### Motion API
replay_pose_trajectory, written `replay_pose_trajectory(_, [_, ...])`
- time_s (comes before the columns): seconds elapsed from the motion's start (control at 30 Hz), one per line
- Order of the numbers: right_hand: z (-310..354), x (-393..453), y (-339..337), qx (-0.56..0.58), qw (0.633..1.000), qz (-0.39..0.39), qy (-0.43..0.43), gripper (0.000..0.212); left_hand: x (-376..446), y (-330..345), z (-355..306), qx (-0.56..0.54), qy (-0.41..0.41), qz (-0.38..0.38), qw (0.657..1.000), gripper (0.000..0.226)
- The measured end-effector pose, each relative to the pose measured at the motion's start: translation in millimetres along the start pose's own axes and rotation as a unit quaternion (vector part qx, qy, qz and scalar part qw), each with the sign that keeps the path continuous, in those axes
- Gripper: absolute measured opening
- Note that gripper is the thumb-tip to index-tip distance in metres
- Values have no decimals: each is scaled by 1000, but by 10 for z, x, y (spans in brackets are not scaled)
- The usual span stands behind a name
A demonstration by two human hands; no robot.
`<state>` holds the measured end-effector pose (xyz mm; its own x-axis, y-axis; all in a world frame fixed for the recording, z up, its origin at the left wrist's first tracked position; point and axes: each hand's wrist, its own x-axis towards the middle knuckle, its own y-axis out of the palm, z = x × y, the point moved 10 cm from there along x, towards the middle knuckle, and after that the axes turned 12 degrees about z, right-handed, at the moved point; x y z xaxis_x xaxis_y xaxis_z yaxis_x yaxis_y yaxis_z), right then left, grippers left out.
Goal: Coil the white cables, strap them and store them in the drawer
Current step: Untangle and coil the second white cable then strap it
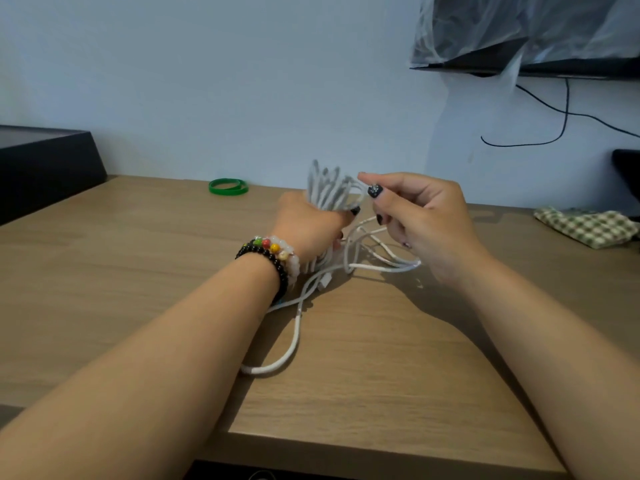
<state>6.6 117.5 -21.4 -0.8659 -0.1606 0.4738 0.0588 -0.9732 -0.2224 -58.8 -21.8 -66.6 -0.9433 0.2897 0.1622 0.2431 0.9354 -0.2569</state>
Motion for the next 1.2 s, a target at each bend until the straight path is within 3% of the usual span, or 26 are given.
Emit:
replay_pose_trajectory(0.17, [-59,6,86,-59,998,29,24,19,-5,-167,110,-205,-22,-63,976,11])
replay_pose_trajectory(0.33, [-205,28,50,-93,993,30,66,25,32,16,97,-324,-27,24,945,14])
replay_pose_trajectory(0.6, [-343,9,95,-133,983,56,118,38,-40,208,-87,-294,14,154,943,4])
replay_pose_trajectory(0.73, [-355,6,91,-142,980,55,125,39,-93,273,-140,-297,20,179,938,17])
replay_pose_trajectory(0.87, [-373,12,115,-153,978,67,125,40,-61,243,-94,-238,20,157,958,4])
replay_pose_trajectory(0.93, [-375,17,124,-155,978,69,122,40,-40,201,-47,-232,15,133,963,11])
replay_pose_trajectory(1.2, [-344,20,184,-114,984,91,106,40,18,-45,-19,-312,42,37,948,8])
